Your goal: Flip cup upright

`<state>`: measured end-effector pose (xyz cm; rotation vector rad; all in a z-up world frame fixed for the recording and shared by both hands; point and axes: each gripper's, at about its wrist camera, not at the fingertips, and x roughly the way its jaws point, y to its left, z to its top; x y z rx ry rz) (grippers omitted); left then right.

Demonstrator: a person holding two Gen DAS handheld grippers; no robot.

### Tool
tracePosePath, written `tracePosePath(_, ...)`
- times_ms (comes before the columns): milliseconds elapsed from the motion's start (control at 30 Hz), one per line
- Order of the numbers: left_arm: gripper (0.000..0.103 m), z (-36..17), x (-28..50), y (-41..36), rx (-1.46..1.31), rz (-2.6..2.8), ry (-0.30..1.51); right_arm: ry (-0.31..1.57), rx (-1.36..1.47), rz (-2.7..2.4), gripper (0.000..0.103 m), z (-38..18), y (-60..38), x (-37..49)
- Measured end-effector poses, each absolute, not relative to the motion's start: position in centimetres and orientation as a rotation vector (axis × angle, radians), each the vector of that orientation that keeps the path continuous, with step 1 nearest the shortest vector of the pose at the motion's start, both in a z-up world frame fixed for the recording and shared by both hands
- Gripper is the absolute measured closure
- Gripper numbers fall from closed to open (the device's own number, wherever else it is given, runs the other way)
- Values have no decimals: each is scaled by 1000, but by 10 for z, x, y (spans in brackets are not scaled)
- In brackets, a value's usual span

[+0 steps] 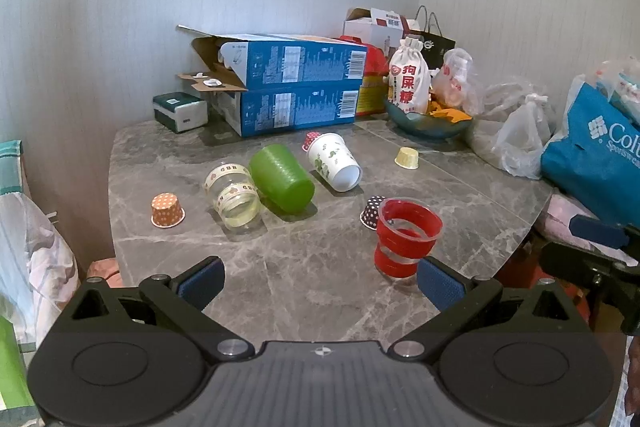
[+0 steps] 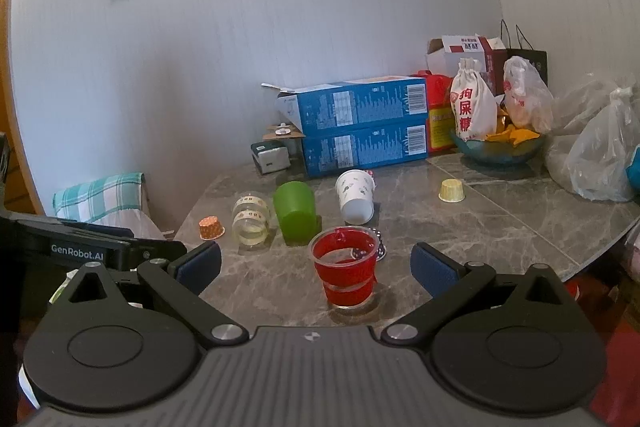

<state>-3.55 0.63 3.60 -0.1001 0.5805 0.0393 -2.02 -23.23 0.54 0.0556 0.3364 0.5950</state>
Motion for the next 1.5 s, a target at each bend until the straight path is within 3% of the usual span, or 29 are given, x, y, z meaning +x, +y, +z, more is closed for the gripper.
tracePosePath(1500, 0, 27, -31, -2, -69, 32, 577, 347, 54, 579, 1, 2, -232, -21)
